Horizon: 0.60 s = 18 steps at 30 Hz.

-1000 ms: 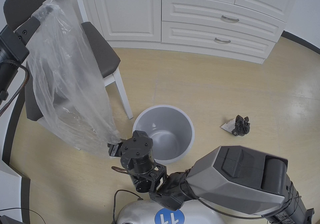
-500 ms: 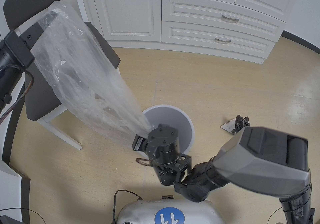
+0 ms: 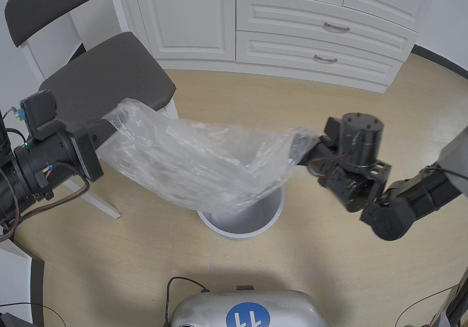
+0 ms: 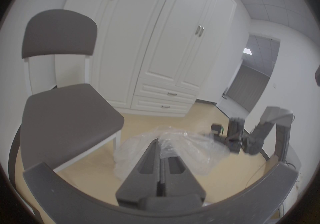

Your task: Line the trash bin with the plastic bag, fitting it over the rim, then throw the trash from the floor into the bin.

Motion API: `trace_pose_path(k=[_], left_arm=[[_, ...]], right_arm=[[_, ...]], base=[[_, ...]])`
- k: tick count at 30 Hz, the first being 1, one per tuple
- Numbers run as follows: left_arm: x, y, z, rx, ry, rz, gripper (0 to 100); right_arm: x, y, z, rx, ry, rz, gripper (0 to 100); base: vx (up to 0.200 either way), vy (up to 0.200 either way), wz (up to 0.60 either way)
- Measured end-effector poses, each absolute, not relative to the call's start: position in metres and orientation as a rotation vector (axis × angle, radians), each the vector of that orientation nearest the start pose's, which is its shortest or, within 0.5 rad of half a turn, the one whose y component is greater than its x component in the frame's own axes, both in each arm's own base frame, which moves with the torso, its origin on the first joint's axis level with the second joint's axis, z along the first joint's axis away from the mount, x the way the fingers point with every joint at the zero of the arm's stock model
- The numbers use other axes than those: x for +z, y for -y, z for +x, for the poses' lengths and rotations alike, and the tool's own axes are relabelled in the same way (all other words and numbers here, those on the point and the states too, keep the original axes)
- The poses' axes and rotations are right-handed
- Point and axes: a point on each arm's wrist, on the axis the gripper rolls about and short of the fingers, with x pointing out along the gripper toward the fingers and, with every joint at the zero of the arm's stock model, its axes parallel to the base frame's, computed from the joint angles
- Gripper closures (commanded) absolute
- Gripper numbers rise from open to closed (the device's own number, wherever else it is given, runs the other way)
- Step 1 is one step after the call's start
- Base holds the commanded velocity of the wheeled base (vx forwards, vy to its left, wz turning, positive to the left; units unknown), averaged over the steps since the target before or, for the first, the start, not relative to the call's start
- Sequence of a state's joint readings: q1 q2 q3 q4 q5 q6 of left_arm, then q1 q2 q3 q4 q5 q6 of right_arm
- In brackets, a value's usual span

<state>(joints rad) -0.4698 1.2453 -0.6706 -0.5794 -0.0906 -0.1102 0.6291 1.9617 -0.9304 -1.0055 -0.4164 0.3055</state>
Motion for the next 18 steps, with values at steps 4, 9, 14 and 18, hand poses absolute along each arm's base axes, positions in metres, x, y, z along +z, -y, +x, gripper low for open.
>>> trace_pose_path(k=[4, 9, 14, 18], left_arm=[[0.242, 0.094, 0.181, -0.598, -0.093, -0.083, 100], [0.225, 0.101, 0.196, -0.613, -0.171, -0.064, 100], [0.211, 0.103, 0.211, -0.613, -0.236, -0.058, 100], [0.201, 0.099, 0.223, -0.624, -0.277, -0.064, 100]], right_arm=[[0.183, -0.181, 0.292, 0.196, -0.052, 0.242, 100], [0.198, -0.156, 0.277, 0.169, -0.078, 0.196, 100], [0.209, -0.144, 0.27, 0.146, -0.051, 0.173, 100], [0.209, -0.137, 0.267, 0.131, -0.049, 0.131, 100]], base=[[0.0, 0.0, 0.0], [0.0, 0.0, 0.0], [0.0, 0.0, 0.0], [0.0, 0.0, 0.0]])
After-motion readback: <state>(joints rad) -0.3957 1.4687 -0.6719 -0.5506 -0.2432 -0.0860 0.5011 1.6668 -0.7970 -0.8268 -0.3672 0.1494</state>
